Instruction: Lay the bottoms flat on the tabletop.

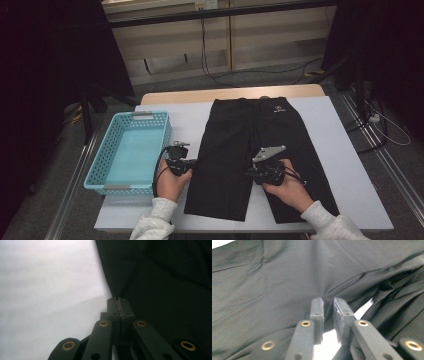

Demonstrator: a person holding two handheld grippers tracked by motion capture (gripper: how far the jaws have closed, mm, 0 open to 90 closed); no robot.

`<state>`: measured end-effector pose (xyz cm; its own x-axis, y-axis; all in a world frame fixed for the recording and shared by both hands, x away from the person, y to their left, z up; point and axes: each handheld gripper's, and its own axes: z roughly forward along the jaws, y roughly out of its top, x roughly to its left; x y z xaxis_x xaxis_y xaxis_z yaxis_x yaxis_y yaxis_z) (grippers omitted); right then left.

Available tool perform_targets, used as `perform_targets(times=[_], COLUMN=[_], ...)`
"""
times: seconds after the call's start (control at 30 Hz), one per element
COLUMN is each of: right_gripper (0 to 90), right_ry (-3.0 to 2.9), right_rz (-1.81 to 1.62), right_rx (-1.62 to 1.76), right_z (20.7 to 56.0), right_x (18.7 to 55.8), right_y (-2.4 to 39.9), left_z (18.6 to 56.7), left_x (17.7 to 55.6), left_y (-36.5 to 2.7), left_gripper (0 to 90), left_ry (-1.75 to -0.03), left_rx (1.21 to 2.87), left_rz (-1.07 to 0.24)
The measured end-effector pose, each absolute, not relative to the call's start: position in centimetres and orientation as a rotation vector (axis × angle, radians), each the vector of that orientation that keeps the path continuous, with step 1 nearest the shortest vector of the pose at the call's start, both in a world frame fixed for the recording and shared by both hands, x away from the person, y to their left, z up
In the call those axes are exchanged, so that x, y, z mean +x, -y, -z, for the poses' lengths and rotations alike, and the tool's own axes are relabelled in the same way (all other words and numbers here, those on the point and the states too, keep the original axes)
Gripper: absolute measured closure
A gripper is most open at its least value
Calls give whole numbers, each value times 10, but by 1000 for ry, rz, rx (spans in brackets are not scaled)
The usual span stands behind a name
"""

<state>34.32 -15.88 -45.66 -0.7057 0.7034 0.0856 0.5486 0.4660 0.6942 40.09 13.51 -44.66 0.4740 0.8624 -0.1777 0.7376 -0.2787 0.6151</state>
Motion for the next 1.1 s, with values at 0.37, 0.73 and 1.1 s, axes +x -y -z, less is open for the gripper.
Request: perform_targets(times=[0.37,0.73,1.1], right_gripper=[882,444,277], right_ry=[-2527,-2357,-2248], right_rz=[-1083,-1170,-1205], right_rx=[1069,1058,1147], right_z=[454,438,436], right_x=[341,344,354], right_y=[161,167,178], left_z=[447,437,436], left_x=[399,396,394], left_y=[-136,-136,-137], left_gripper=[842,417,208], left_ry=[-1306,-1194,-1153], left_rx=[2074,2058,2077], left_rz=[-241,-245,-259])
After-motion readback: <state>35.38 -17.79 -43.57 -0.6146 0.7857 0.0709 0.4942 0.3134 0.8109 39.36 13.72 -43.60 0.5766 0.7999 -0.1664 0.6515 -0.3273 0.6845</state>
